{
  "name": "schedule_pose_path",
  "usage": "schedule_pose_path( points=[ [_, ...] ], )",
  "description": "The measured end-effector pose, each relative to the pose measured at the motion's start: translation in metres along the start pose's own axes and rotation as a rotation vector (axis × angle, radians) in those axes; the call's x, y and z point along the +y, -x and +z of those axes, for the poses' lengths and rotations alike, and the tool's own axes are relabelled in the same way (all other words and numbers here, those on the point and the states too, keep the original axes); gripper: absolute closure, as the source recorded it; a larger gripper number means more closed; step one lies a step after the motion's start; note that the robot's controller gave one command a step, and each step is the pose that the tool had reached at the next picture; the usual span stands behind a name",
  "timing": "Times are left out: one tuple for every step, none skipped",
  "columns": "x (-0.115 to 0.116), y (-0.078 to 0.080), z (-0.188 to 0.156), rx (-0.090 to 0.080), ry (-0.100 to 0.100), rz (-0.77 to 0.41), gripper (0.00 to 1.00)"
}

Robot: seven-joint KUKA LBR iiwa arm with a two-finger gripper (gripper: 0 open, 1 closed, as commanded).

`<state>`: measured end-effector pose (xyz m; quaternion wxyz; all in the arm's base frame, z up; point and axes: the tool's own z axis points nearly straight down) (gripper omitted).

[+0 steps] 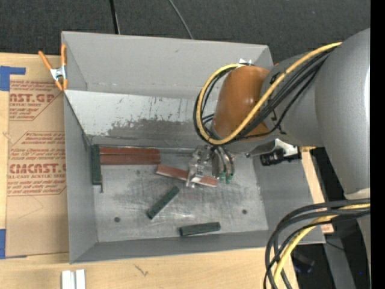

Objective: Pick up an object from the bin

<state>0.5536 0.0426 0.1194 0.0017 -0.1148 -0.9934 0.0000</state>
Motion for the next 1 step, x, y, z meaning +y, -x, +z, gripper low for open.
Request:
schedule_pose_path(
  points=[
    [0.0006, 0.0012, -0.0215, -0.008, 0.003, 0.0, 1.0]
  ],
)
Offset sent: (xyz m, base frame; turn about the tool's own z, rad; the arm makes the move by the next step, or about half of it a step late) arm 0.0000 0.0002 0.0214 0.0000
